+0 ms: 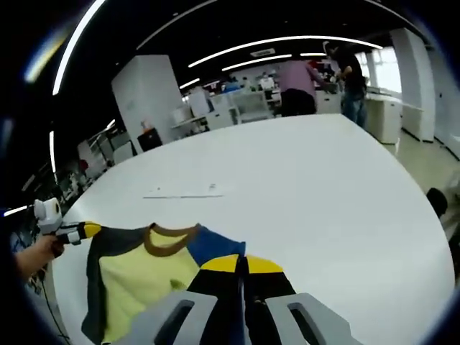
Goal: Fold the garment on the visible template until the final outline fits inside the template.
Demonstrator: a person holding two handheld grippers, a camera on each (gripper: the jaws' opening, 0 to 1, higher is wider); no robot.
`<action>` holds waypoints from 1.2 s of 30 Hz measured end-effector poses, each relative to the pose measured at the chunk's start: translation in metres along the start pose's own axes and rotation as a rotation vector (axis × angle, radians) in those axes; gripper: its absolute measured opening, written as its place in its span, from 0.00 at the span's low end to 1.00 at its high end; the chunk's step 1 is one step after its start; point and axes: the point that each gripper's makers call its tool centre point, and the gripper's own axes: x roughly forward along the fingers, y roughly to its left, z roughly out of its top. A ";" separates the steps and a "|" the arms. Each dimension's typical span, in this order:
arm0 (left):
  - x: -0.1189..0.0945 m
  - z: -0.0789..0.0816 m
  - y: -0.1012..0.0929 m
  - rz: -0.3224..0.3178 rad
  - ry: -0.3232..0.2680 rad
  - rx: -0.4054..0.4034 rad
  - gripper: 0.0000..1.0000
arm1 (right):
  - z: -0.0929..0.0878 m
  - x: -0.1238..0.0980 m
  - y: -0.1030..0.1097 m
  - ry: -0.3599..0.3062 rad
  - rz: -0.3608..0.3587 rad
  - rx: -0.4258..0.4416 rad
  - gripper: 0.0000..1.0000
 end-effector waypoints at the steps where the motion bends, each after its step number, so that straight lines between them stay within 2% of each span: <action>1: -0.001 0.002 0.000 0.002 -0.006 0.001 0.02 | -0.001 -0.001 0.000 0.004 -0.001 -0.006 0.00; 3: -0.003 0.005 0.000 -0.003 -0.017 -0.002 0.06 | -0.003 -0.003 0.003 0.014 0.007 -0.013 0.05; 6: -0.007 0.007 -0.006 -0.030 -0.025 0.012 0.15 | -0.007 -0.008 0.007 0.033 0.013 -0.046 0.21; 9: -0.012 0.007 -0.011 -0.041 -0.026 0.031 0.26 | -0.011 -0.014 0.014 0.047 0.030 -0.092 0.33; 12: -0.022 0.007 -0.020 -0.068 -0.036 0.049 0.33 | -0.014 -0.019 0.022 0.052 0.074 -0.128 0.43; 17: -0.038 0.005 -0.034 -0.101 -0.045 0.087 0.45 | -0.022 -0.033 0.049 0.062 0.154 -0.206 0.58; 22: -0.053 0.001 -0.050 -0.138 -0.052 0.082 0.51 | -0.034 -0.047 0.077 0.083 0.240 -0.238 0.62; 27: -0.070 -0.001 -0.069 -0.175 -0.061 0.115 0.55 | -0.056 -0.064 0.105 0.131 0.324 -0.270 0.64; 36: -0.097 -0.022 -0.108 -0.250 -0.048 0.137 0.55 | -0.096 -0.089 0.132 0.202 0.406 -0.357 0.63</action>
